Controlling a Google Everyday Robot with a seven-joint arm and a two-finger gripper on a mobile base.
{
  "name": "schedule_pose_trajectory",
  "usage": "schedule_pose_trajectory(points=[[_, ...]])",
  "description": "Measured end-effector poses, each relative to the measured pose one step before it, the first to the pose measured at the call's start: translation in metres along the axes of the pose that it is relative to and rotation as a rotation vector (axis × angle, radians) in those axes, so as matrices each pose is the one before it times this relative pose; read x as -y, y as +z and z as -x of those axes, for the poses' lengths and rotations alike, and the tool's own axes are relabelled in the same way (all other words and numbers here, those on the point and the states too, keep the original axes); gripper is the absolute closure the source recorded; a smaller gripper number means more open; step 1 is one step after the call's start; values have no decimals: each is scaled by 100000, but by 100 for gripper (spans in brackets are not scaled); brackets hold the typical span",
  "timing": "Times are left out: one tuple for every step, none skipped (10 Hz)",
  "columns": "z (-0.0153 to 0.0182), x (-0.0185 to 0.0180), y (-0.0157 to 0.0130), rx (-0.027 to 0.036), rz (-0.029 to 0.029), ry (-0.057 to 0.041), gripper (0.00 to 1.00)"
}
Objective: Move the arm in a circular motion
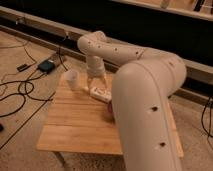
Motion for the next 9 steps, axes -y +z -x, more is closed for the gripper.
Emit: schedule_pose_trajectory(points=[[810, -1831, 516, -595, -119, -3005, 35], [241, -1093, 292, -396, 35, -2135, 35], [-7, -2375, 725, -940, -54, -5435, 35], [-331, -1335, 372, -528, 43, -3470, 35], [-684, -1742, 354, -313, 500, -4641, 35], [-1492, -2336, 196, 362, 768, -6914, 35], [-1145, -1452, 9, 660, 732, -4277, 35], [-1765, -1500, 109, 508, 745, -4923, 35], [-1821, -969, 78, 524, 566, -3656, 35]])
